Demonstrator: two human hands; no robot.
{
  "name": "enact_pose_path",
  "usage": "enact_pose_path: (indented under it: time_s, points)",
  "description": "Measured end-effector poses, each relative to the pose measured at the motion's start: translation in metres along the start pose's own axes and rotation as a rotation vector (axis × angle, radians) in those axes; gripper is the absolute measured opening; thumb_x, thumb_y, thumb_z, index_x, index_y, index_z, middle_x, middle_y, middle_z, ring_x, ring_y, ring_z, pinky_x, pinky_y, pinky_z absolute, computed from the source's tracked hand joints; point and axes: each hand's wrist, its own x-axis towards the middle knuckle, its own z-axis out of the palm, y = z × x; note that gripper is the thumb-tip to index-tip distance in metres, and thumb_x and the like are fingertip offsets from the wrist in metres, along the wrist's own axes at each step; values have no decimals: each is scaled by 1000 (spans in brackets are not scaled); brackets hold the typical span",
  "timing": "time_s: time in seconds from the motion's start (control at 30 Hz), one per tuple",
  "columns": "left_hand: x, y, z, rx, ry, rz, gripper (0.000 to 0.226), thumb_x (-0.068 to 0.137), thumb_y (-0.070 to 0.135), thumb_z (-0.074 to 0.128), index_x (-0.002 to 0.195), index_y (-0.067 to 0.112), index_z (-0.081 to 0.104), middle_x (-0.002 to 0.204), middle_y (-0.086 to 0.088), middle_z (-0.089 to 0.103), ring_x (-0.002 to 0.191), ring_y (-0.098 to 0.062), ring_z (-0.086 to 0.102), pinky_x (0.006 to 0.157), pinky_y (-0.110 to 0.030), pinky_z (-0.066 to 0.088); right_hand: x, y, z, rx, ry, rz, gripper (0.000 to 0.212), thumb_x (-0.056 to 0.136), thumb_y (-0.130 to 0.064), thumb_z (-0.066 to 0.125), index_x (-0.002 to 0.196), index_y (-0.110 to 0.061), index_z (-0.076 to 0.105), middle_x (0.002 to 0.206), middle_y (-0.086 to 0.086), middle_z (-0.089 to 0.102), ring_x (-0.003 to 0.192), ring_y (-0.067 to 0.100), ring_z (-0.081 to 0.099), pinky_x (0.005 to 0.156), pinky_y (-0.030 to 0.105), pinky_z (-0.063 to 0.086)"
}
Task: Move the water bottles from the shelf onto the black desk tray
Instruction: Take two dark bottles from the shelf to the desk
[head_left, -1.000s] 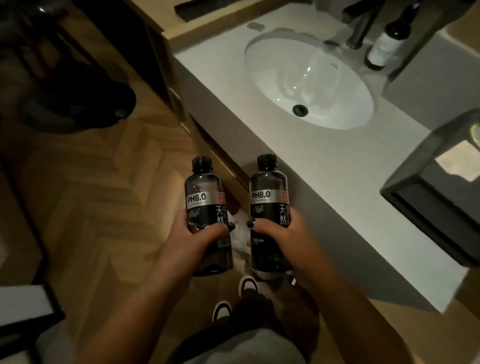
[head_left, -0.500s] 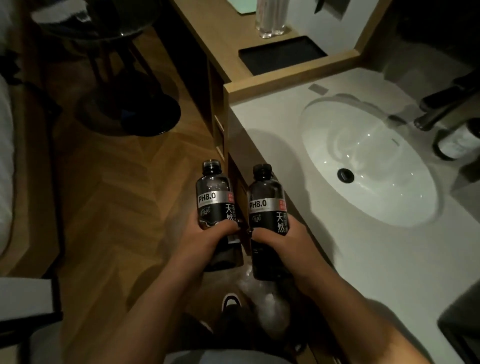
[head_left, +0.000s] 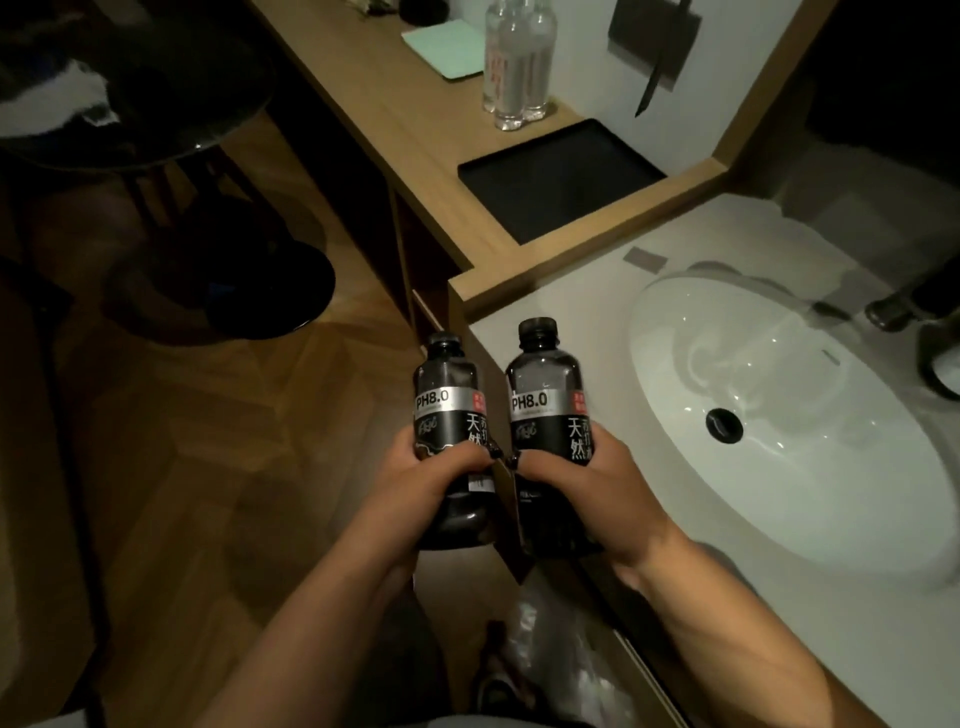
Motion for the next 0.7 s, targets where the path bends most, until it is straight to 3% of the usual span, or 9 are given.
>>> enact_pose_path:
  time_s: [0.07, 0.2, 0.4, 0.53, 0.7]
  points:
    - [26, 19, -15, 33, -33, -25, 42, 75, 15, 72, 114, 19, 55, 95, -12, 71, 67, -19, 71, 56, -30, 55, 24, -14, 13, -4, 52, 8, 36, 66, -20, 77, 99, -15, 65, 91, 16, 71, 84, 31, 70, 77, 44, 57]
    - [73, 59, -51, 116, -84, -91, 45, 75, 16, 73, 116, 18, 54, 100, -14, 70, 74, -24, 70, 57, -31, 55, 70, -38, 42, 32, 106, 19, 31, 74, -16, 74, 102, -20, 62, 93, 12, 71, 84, 27, 70, 77, 42, 58]
    - [138, 119, -92, 153, -105, -87, 42, 75, 15, 72, 114, 14, 55, 98, -15, 70, 72, -24, 68, 57, -31, 54, 137, -75, 81, 83, 142, 30, 36, 70, -20, 73, 103, -26, 60, 96, 9, 71, 86, 25, 70, 80, 41, 59]
    - [177, 153, -103, 135, -116, -84, 47, 71, 18, 75, 114, 11, 57, 95, -16, 69, 73, -25, 67, 57, -31, 54, 182, -100, 93, 30, 161, -1, 32, 72, -15, 74, 99, -24, 60, 87, 4, 69, 74, 15, 68, 63, 26, 56]
    - [239, 198, -111, 134, -135, -120, 61, 57, 23, 74, 114, 10, 58, 93, -15, 70, 72, -24, 69, 57, -31, 53, 250, -130, 100, -3, 177, 3, 37, 69, -18, 77, 100, -25, 58, 91, 6, 68, 80, 20, 68, 68, 32, 57]
